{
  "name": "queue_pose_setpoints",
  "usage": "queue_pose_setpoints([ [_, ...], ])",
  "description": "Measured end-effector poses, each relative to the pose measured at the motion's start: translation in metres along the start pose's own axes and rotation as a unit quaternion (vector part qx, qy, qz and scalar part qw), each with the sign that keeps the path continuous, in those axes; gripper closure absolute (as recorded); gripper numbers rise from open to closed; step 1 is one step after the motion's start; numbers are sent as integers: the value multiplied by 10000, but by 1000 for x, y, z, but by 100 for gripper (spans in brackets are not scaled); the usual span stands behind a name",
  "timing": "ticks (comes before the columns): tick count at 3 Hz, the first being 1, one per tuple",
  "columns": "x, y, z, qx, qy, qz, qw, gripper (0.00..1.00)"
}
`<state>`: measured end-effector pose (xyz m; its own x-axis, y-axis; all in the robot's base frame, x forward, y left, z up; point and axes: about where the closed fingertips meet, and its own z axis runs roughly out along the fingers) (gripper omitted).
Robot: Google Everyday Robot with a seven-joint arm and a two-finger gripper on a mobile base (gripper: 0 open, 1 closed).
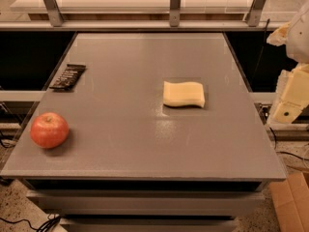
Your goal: Move sponge near rxbar chocolate
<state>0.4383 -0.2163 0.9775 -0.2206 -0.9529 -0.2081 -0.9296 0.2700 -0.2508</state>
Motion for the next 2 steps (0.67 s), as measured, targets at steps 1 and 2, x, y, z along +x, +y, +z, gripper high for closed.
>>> queue_pose_setpoints([
  [1, -1, -1, -1, 12, -24, 2, 10000, 0],
  [2, -26, -7, 7, -76, -216, -342, 9992, 0],
])
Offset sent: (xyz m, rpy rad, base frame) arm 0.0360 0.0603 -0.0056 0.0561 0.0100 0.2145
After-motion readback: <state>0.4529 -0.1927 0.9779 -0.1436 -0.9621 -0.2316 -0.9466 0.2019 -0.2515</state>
